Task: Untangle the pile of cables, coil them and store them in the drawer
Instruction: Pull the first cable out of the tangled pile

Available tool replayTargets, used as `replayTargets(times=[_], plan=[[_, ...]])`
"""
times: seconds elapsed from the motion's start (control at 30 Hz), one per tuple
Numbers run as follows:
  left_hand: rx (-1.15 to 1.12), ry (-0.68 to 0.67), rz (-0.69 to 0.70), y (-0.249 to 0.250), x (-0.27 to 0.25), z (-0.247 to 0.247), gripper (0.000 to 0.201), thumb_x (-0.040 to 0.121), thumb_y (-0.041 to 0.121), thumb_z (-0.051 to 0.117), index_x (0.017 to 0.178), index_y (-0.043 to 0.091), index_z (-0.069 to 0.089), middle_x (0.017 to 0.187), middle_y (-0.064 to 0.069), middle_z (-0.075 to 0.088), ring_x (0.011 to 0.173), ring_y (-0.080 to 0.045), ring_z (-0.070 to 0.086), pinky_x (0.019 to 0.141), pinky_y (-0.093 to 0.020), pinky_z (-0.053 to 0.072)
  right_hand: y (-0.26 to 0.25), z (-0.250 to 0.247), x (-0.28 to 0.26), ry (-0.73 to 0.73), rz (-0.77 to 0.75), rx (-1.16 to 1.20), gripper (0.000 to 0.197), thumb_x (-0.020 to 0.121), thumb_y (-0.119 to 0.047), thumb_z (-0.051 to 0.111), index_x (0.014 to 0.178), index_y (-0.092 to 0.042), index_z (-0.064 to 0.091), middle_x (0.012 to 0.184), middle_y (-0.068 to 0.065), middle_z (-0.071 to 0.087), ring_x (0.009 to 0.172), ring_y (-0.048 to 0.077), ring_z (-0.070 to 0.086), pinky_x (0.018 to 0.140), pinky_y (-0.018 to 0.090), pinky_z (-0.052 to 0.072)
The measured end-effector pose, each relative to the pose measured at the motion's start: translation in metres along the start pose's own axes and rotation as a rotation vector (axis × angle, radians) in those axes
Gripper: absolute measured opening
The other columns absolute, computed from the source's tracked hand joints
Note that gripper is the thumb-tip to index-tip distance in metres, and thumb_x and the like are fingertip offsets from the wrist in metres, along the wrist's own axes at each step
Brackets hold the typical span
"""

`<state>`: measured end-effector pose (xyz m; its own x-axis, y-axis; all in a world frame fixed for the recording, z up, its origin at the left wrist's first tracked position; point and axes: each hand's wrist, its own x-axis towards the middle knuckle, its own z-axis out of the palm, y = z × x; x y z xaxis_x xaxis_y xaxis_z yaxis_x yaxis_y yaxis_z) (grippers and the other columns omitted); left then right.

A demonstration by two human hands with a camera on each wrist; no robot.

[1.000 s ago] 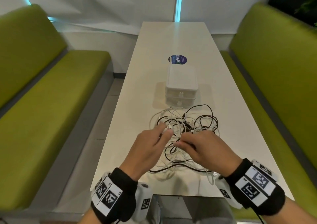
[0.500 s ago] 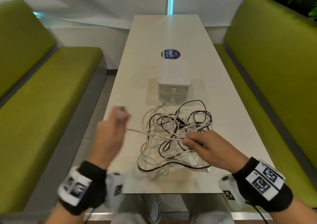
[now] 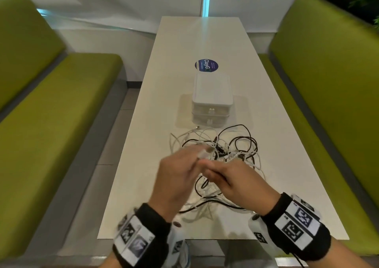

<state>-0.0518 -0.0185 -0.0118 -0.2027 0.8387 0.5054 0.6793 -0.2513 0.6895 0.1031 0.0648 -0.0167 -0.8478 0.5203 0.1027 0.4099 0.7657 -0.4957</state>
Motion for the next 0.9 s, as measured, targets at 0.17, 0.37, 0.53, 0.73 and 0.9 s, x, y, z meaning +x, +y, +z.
replayTargets(times=[0.17,0.37,0.53,0.73,0.9], plan=[[0.152,0.008,-0.046,0.003,0.0,0.021,0.05,0.101,0.055,0.023,0.075,0.021,0.048,0.059,0.013,0.04,0.055,-0.012,0.042,0.05,-0.02,0.03,-0.009,0.005,-0.004,0.094,-0.122,-0.153,0.027,0.09,-0.035,0.037,0.08,-0.018,0.056,0.051,0.003,0.057,0.04,0.026,0.051,0.037,0.031,0.037],[0.282,-0.012,0.097,-0.003,0.012,0.0,0.054,0.102,0.052,0.025,0.074,0.016,0.055,0.053,0.011,0.04,0.044,-0.01,0.039,0.046,-0.021,0.03,-0.014,0.006,-0.01,0.081,-0.139,-0.153,0.026,0.098,-0.044,0.03,0.089,-0.024,0.045,0.056,-0.001,0.058,0.044,0.025,0.053,0.04,0.035,0.042],[0.342,0.095,0.116,-0.012,0.011,-0.024,0.05,0.103,0.047,0.029,0.08,0.015,0.058,0.053,0.016,0.029,0.042,-0.004,0.027,0.044,-0.015,0.022,-0.008,0.003,-0.008,0.139,-0.167,-0.131,0.031,0.1,-0.043,0.035,0.08,-0.023,0.046,0.058,-0.005,0.053,0.047,0.022,0.051,0.043,0.031,0.04],[0.358,0.264,0.022,-0.019,0.016,-0.053,0.054,0.102,0.051,0.027,0.075,0.014,0.056,0.047,0.015,0.029,0.036,0.0,0.025,0.042,-0.008,0.016,0.009,-0.007,-0.004,0.161,-0.117,-0.05,0.039,0.1,-0.052,0.032,0.073,-0.025,0.037,0.055,-0.008,0.047,0.048,0.013,0.047,0.049,0.037,0.044],[0.386,0.375,-0.065,-0.034,0.02,-0.074,0.044,0.101,0.048,0.031,0.07,0.021,0.045,0.048,0.006,0.034,0.039,-0.015,0.032,0.041,-0.022,0.02,0.018,-0.004,-0.003,0.156,-0.076,-0.004,0.033,0.099,-0.052,0.037,0.073,-0.032,0.034,0.051,-0.01,0.037,0.048,0.01,0.041,0.049,0.029,0.038]])
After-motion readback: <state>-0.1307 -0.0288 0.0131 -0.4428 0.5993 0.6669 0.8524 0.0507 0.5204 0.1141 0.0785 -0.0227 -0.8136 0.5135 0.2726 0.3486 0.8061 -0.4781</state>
